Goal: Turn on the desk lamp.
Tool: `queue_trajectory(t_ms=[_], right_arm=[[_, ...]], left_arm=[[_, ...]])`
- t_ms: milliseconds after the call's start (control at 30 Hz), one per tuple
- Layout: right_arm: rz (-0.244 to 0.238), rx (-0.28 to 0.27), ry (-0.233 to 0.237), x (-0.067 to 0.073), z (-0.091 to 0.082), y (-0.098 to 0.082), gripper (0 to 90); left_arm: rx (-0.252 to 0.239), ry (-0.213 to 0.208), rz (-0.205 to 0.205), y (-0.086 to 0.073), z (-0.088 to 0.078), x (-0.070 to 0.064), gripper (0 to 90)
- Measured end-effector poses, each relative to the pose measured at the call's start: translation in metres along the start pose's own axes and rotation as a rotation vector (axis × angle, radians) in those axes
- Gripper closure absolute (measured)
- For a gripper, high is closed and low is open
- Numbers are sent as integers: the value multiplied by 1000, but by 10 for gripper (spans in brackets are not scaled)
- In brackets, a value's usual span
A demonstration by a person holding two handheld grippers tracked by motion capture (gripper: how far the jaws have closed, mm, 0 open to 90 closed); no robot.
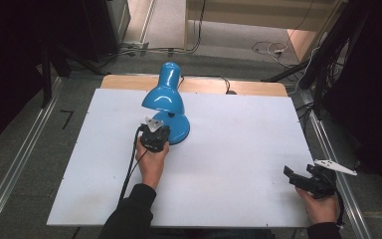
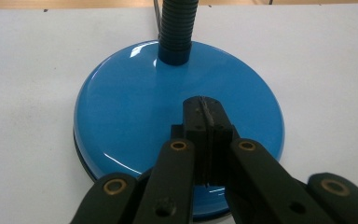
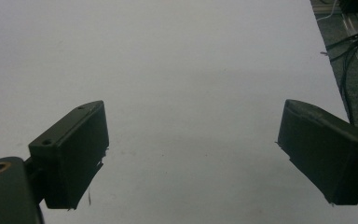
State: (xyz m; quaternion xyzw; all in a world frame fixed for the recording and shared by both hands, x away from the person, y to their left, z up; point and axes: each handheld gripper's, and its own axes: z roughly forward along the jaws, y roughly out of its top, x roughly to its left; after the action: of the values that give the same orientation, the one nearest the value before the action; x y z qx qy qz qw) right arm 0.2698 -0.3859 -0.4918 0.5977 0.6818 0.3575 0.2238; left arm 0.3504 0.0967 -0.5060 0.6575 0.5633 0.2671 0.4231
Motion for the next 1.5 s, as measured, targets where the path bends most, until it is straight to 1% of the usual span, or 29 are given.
queue_trajectory(t_ms=[200,667,1500], right_arm=[[-5,-2,1,0,0,0,73],[-7,-2,2,0,0,0,72],[-4,0,0,1,0,0,73]], left_arm=[[-1,4,11,0,0,-1,900],[-5,9,21,-1,0,-1,900],[-14,8,19,-2,0,-1,900]])
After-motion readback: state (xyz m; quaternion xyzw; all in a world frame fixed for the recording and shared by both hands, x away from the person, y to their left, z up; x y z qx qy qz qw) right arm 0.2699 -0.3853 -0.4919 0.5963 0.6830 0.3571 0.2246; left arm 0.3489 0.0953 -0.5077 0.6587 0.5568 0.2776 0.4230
